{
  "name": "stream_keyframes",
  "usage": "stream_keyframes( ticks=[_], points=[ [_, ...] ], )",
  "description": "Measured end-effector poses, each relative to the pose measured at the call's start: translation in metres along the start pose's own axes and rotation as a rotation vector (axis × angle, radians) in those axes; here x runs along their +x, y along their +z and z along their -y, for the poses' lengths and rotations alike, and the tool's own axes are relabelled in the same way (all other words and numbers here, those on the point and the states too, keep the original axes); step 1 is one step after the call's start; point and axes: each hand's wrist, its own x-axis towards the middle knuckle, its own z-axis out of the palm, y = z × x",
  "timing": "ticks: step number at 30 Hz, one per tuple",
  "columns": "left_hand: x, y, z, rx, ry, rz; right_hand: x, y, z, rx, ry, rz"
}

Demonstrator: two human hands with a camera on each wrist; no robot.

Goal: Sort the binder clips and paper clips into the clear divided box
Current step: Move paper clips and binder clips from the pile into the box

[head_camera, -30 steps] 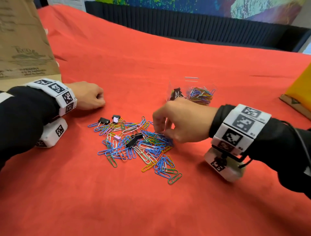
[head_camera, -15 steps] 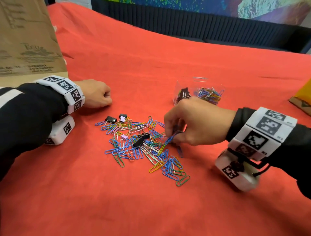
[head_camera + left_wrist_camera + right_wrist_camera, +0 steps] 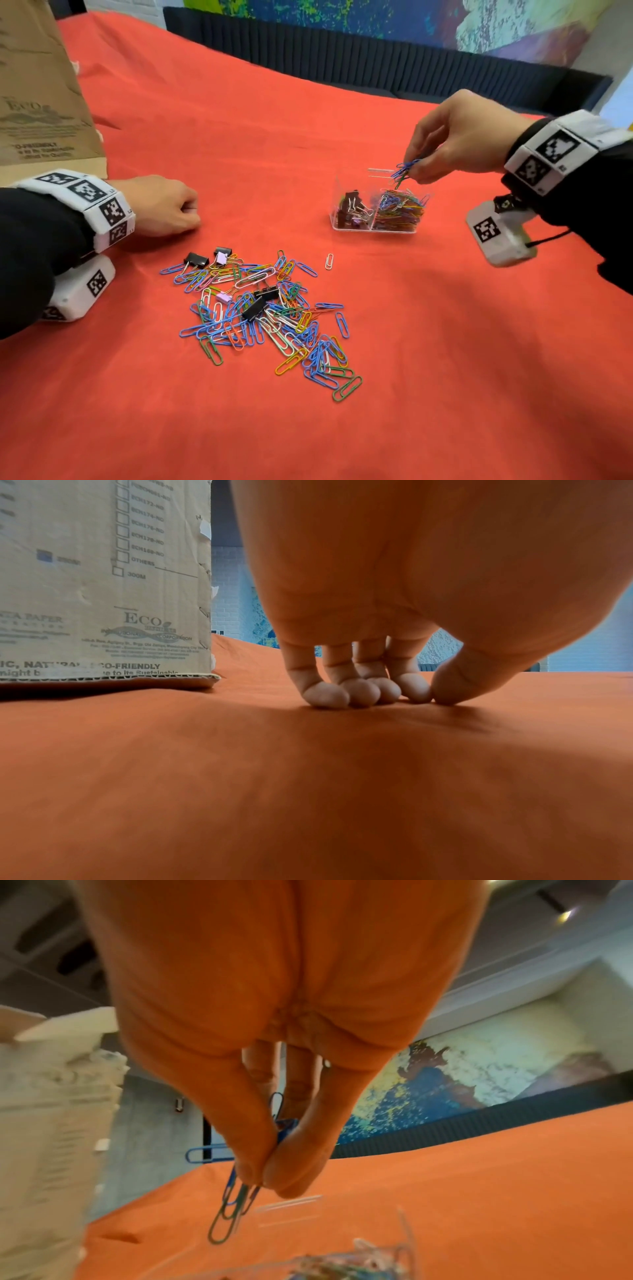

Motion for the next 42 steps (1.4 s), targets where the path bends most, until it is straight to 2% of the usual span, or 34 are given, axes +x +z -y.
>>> stream_keyframes(
  ticks=[5, 10, 14, 19, 21, 26, 31, 34, 36, 38, 42],
  points=[
    [0.001, 0.0, 0.001, -0.009, -0.001, 0.004, 0.016, 0.013, -0.013, -0.153, 0.081, -0.027],
    [0.002, 0.0, 0.001, -0.005, -0.004, 0.007, 0.016, 0.018, -0.013, -0.18, 0.069, -0.019],
    [0.001, 0.0, 0.001, 0.002, 0.0, 0.017, 0.008, 0.016, -0.009, -0.281, -0.001, -0.097],
    [0.0, -0.001, 0.0, -0.005, -0.005, 0.02, -0.001, 0.031, -0.008, -0.364, -0.028, 0.075],
    [-0.001, -0.002, 0.0, -0.011, -0.009, 0.019, -0.001, 0.032, -0.01, -0.401, -0.035, 0.082],
    [-0.002, -0.002, -0.001, -0.001, -0.011, 0.015, -0.001, 0.027, -0.007, -0.361, -0.032, -0.004],
    [-0.003, -0.003, -0.001, -0.004, -0.021, 0.013, -0.002, 0.038, -0.008, -0.371, -0.06, 0.111],
    [-0.003, -0.003, -0.001, -0.004, -0.024, 0.019, -0.004, 0.036, -0.01, -0.308, -0.048, -0.005],
    [-0.003, -0.003, -0.002, -0.001, -0.026, 0.019, -0.013, 0.037, -0.001, -0.274, -0.106, -0.079],
    [-0.003, -0.004, -0.003, 0.005, -0.028, 0.013, -0.027, 0.042, 0.016, -0.247, -0.179, -0.021],
    [-0.008, -0.007, -0.008, 0.01, -0.034, 0.017, -0.051, 0.072, 0.05, -0.241, -0.338, 0.287]
  ],
)
